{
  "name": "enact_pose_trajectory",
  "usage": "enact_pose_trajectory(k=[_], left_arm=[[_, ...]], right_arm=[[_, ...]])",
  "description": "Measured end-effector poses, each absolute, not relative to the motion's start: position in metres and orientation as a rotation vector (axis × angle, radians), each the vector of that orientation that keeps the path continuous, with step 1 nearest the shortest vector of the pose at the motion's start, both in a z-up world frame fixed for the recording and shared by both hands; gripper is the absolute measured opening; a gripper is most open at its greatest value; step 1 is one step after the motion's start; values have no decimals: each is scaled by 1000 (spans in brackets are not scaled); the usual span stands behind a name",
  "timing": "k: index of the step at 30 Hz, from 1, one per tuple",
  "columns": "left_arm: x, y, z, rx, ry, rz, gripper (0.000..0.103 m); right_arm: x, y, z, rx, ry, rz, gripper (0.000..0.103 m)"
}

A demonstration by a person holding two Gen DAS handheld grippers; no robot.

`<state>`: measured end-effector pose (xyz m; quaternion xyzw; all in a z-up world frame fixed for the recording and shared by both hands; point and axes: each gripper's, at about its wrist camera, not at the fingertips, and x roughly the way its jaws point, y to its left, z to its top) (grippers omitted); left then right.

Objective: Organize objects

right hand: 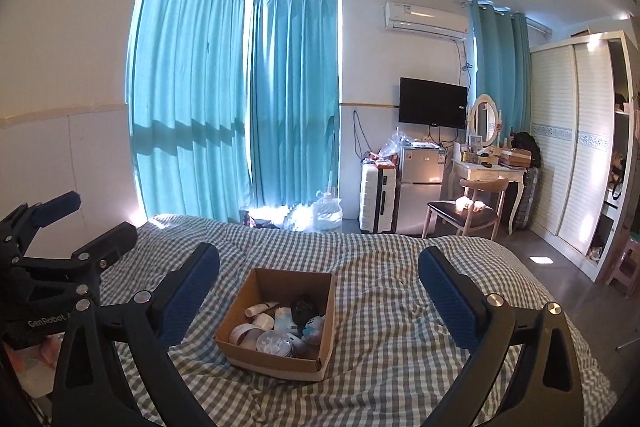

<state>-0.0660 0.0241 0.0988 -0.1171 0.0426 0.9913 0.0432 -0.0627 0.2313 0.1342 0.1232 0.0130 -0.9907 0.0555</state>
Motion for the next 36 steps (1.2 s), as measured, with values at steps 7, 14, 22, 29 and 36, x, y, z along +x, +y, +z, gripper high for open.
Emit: enact_pose_trajectory(k=[7, 14, 22, 29, 36], left_arm=[[-70, 16, 45, -431, 100, 3071, 103], [-69, 5, 29, -444, 45, 3094, 103], [-66, 8, 21, -472, 48, 3087, 103], [-68, 9, 18, -492, 38, 3083, 103], [-67, 7, 18, -493, 42, 3081, 103]], right_arm=[[-63, 242, 91, 320, -37, -3023, 100], [-64, 237, 55, 342, 15, -3051, 100], [-61, 228, 52, 357, 45, -3031, 100], [-63, 224, 52, 376, 41, -3022, 100], [-66, 226, 50, 395, 19, -3025, 100]])
